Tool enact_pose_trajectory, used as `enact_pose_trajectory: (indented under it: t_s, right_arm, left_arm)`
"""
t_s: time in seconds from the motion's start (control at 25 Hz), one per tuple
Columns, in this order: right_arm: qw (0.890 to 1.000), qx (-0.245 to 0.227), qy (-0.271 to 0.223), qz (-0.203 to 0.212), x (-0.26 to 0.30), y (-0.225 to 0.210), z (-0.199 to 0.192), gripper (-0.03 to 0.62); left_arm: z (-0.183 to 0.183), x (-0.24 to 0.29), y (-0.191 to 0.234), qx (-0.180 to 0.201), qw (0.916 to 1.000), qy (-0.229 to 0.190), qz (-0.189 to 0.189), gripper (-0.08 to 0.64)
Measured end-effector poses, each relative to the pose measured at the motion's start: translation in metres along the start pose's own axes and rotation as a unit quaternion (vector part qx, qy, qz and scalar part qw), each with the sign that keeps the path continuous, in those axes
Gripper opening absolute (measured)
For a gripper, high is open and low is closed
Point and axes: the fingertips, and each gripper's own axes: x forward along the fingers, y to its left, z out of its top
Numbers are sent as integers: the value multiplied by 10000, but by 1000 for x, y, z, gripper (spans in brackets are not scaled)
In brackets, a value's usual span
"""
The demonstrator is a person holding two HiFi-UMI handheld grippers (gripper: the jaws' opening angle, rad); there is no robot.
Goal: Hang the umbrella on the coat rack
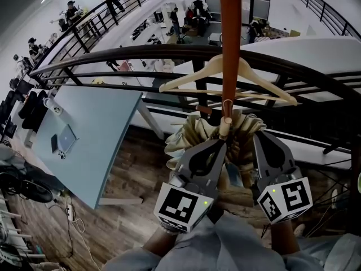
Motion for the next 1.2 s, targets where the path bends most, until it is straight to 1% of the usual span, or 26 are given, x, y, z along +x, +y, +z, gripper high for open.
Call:
enact_pose_trajectory:
  t_s: [0.08, 0.16, 0.28, 0.52, 0.92, 1.2]
  right_arm:
    - [10000, 3, 5, 24, 0, 0, -1, 8]
    - [10000, -8, -8, 47, 0, 0, 0, 7]
    - [9999, -80, -28, 94, 0, 4, 3, 6]
    - [9998, -79, -79, 172, 1, 10, 7, 5]
    - [9999, -4, 24, 126, -1, 4, 2, 5]
    - [9997, 6, 139, 179, 1, 7, -5, 5]
  left_arm:
    - [-2, 1, 0, 68, 10000, -11, -5, 6]
    - [-1, 1, 0, 21, 10000, 12, 23, 6]
    - [-1, 0, -1, 85, 10000, -15, 14, 6]
    - [-1, 1, -3, 8, 10000, 22, 32, 6]
    - [-5, 4, -7, -6, 10000, 57, -27, 6]
    - [-6, 4, -6, 6, 10000, 56, -4, 6]
